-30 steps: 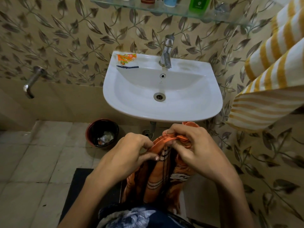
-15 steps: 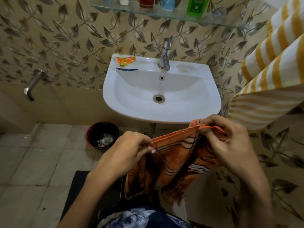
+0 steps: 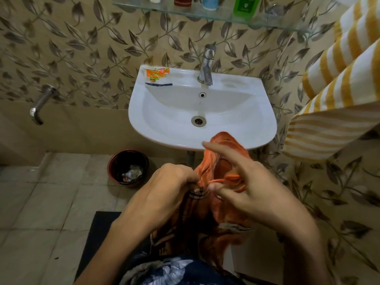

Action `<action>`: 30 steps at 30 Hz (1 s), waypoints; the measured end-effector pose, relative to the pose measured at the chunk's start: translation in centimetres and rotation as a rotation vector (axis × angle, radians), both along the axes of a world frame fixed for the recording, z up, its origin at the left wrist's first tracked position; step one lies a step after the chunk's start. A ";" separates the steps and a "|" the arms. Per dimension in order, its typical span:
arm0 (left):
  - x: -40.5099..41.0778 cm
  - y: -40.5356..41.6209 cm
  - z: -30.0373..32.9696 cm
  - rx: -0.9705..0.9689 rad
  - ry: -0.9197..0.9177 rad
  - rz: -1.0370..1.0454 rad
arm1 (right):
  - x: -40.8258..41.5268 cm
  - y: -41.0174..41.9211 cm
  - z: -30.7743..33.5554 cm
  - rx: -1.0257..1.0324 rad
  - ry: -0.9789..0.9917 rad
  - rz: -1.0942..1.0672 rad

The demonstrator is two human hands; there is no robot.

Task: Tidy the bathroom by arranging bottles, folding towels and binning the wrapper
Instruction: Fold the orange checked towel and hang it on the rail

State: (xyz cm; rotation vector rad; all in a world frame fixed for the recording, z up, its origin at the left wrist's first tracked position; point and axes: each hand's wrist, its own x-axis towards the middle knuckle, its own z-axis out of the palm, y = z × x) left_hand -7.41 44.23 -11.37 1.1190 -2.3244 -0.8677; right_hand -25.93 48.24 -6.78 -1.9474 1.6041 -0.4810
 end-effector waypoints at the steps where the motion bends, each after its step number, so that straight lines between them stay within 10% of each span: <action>1: 0.0 0.0 0.0 -0.004 -0.023 -0.022 | 0.7 -0.3 -0.2 0.018 0.035 0.061; 30: 0.6 -0.1 -0.6 0.127 -0.154 0.083 | -1.6 -0.5 -0.3 0.000 -0.106 -0.031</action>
